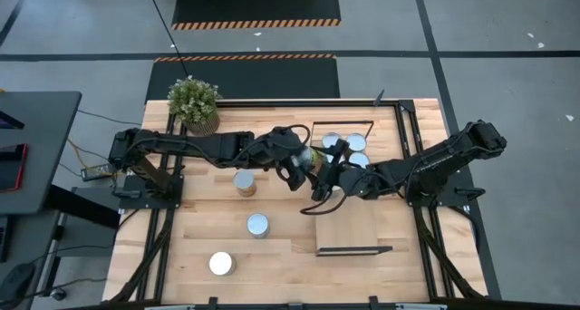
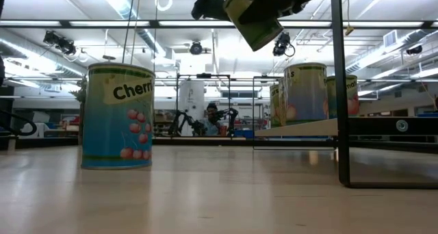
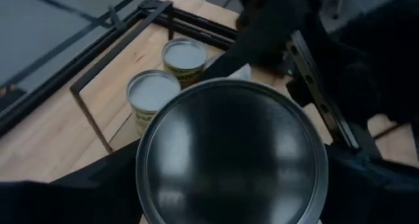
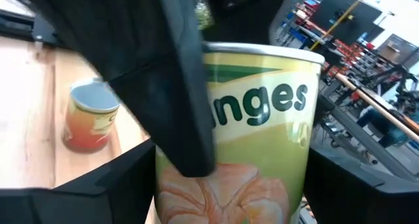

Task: Pick and place cans onto a shelf
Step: Put the top canned oranges on the shelf

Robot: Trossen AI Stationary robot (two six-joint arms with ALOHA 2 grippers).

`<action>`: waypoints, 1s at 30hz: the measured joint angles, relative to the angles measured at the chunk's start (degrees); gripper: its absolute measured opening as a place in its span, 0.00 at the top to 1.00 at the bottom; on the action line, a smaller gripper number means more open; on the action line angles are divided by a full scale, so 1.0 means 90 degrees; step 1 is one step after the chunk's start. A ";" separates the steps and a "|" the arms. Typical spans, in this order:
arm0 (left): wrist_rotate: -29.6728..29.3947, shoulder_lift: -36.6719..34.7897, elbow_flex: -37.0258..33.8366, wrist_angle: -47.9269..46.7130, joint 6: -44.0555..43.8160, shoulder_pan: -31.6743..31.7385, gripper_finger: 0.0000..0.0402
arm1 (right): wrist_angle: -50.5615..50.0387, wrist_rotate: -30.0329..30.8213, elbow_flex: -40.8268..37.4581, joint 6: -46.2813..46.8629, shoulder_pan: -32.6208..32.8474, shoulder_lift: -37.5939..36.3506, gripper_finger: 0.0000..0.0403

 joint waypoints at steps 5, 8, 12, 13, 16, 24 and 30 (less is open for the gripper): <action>0.0170 -0.0001 -0.0002 0.0218 0.0497 0.0001 0.12 | -0.0204 -0.0072 0.0002 -0.0024 0.0019 0.0000 0.19; 0.0213 0.0001 -0.0002 0.0252 0.0701 0.0001 0.12 | -0.0265 -0.0046 0.0002 -0.0022 0.0058 0.0000 0.19; 0.0257 0.0000 -0.0002 0.0308 0.0767 0.0073 0.12 | -0.0347 0.0081 0.0002 -0.0023 0.0129 0.0000 0.18; 0.0264 -0.0001 -0.0002 0.0343 0.0799 0.0094 0.12 | -0.0394 0.0175 0.0002 -0.0024 0.0137 0.0000 0.18; 0.0286 -0.0049 -0.0002 0.0409 0.0806 0.0154 0.12 | -0.0546 0.0321 0.0002 -0.0009 0.0136 0.0000 0.18; 0.0286 -0.0199 0.0000 0.0603 0.1118 0.0152 0.12 | -0.0704 0.0340 0.0002 0.0080 0.0143 0.0000 0.18; 0.0274 -0.0366 0.0002 0.0552 0.1230 0.0159 0.12 | -0.0958 0.0345 0.0002 0.0177 0.0250 -0.0177 0.18</action>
